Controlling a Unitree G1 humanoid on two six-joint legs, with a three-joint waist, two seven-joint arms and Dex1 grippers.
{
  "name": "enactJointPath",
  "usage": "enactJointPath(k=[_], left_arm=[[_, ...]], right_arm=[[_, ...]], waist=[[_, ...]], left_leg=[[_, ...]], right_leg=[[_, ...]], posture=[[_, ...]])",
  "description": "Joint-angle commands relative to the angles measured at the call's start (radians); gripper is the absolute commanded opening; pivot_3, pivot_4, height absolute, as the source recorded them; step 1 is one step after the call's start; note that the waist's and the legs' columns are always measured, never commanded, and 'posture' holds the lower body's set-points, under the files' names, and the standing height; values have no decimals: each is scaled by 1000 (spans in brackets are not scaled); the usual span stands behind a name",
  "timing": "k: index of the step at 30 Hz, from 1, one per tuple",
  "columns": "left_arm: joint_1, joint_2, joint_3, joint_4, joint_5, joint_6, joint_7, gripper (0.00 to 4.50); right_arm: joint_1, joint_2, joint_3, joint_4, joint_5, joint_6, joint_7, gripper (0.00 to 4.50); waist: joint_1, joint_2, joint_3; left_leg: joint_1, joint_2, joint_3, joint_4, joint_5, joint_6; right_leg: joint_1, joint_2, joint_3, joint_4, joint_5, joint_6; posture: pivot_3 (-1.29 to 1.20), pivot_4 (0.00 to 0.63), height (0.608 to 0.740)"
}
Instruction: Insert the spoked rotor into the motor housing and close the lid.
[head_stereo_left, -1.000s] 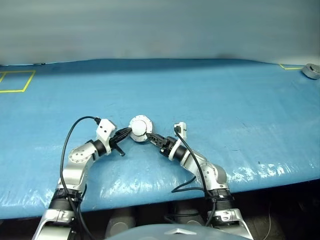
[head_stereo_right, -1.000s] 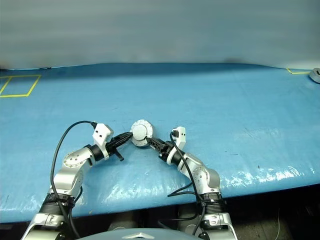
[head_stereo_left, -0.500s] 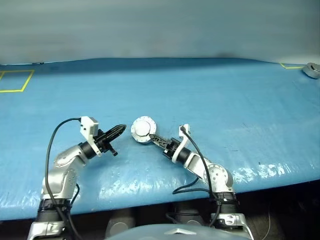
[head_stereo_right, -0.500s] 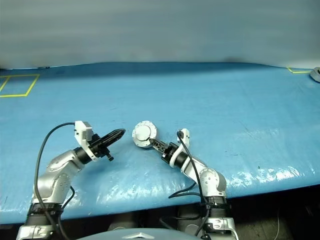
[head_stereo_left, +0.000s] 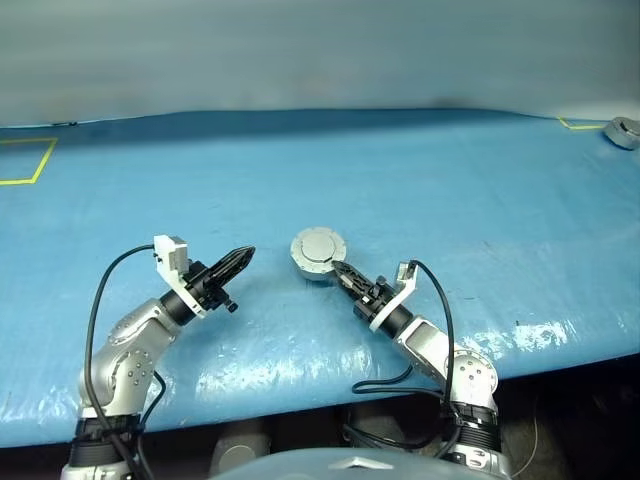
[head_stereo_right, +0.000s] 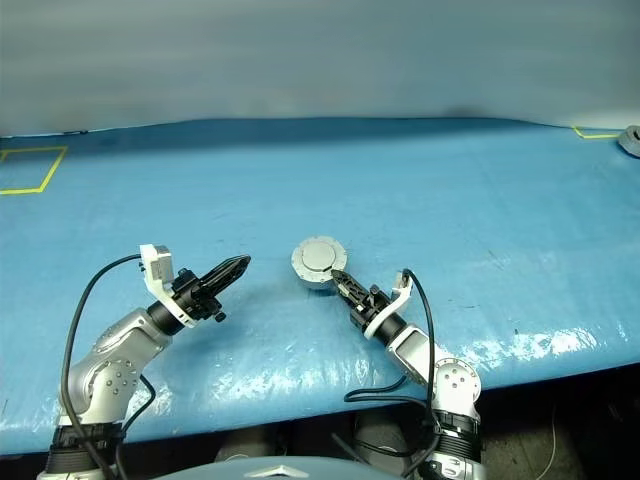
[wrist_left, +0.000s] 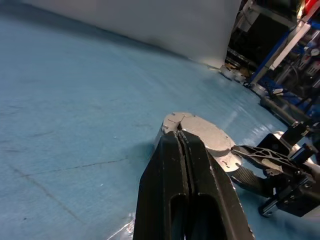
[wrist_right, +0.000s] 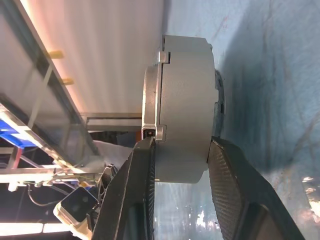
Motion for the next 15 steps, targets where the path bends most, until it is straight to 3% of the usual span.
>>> enactJointPath(k=[1, 3, 6, 15], left_arm=[[7, -15, 27, -42, -81, 44, 13, 0], [15, -24, 29, -47, -99, 46, 19, 0], [28, -67, 57, -49, -168, 53, 50, 609], [111, -122, 35, -100, -309, 104, 43, 3567]], right_arm=[[-32, 92, 45, -126, 111, -20, 29, 1202], [-42, 85, 57, -140, 131, -33, 16, 1202], [-58, 67, 77, -162, 174, -49, 4, 1202], [-73, 29, 144, -180, 251, -49, -28, 1202]], waist=[[-1, 1, 1], [-2, 0, 1], [-3, 0, 1], [-3, 0, 2]], left_leg=[[0, 0, 0, 0, 0, 0], [0, -1, -1, 1, 0, 0], [0, -1, -1, 2, 0, 0], [0, -1, -1, 2, 0, 0]], right_leg=[[0, 0, 0, 0, 0, 0], [1, 1, 0, 0, 0, 0], [1, 1, 0, 0, 0, 0], [1, 1, 0, 0, 0, 1]], posture=[[0, 150, 740], [0, 150, 740], [0, 150, 740], [0, 150, 740]])
